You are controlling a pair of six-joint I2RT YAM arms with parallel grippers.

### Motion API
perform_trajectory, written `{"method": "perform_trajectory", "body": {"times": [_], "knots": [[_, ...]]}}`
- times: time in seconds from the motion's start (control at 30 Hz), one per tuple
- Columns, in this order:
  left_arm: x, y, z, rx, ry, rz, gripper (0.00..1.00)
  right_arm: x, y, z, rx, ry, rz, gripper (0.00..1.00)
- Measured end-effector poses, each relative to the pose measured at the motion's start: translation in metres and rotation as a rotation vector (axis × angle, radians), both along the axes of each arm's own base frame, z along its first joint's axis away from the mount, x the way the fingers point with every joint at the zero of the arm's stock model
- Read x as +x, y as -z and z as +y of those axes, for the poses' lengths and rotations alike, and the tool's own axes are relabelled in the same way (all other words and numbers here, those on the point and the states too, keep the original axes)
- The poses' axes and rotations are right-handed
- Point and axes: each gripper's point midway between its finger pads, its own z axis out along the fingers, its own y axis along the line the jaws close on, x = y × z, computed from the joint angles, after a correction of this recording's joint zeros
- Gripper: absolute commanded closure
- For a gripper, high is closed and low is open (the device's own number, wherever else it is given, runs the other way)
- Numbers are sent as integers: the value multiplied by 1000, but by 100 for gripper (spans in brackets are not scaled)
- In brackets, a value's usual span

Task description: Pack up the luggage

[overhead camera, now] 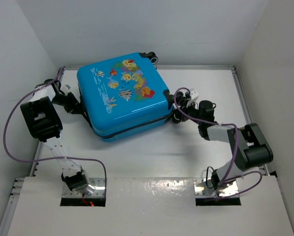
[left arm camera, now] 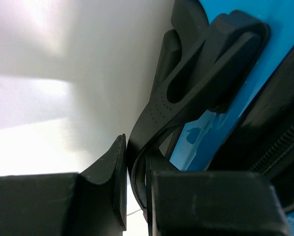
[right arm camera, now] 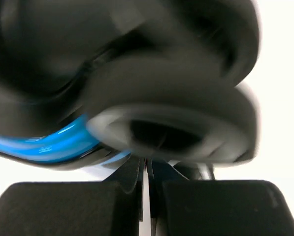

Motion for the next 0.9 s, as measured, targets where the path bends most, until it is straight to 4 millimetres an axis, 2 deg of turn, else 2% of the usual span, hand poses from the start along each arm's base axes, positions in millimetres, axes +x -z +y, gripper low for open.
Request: {"method": "perform_trajectory", "body": {"times": [0.17,0.43,0.67,0.8,0.9], "knots": [[41,0,19,9,11,-43,100,25,-1,14,58,-32,36,100],[91,-3,30,2,32,-141,100,68,-4,28,170,5,94,100],[115,-4,32,18,34,-198,100,134,-5,26,219,73,71,100],[122,-4,33,19,28,-214,100,157,-2,28,233,78,56,100],[123,-4,33,16,26,-212,100,165,0,30,241,65,47,100]]}}
